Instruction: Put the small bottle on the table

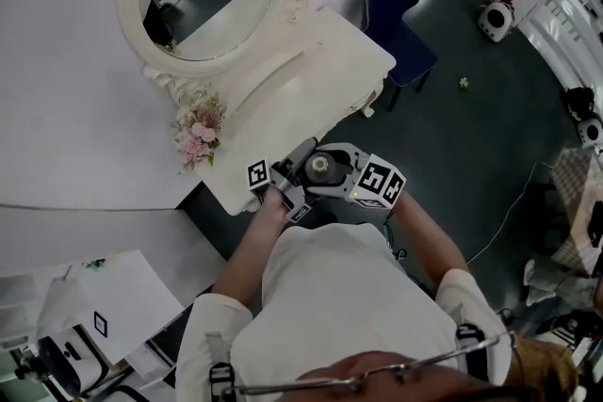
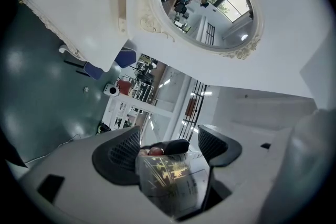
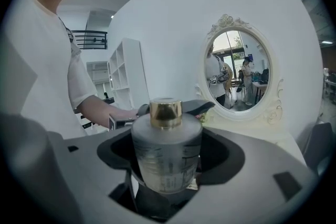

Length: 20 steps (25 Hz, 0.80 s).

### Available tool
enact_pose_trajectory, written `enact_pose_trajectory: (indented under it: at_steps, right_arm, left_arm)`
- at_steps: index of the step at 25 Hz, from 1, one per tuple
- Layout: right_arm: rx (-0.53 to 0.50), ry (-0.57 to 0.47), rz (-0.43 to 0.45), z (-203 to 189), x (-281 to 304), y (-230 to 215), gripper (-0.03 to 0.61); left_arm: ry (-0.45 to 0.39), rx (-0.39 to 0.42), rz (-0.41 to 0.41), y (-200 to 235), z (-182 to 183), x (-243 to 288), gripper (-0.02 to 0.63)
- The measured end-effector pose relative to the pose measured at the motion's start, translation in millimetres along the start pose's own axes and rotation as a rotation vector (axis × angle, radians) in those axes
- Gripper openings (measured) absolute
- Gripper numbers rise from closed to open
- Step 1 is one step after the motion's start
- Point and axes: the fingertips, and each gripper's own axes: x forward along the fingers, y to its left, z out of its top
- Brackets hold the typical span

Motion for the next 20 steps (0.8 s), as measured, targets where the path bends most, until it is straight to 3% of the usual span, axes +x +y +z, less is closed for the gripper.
enact_pose_trajectory:
  at_steps: [20]
  right_arm:
    - [0.031,0.048,-0.065,28.9,52.3,-138.0,0.344]
  left_arm:
    - [0.079,-0.055,0.016,-11.8,132.0,61.8,0.336]
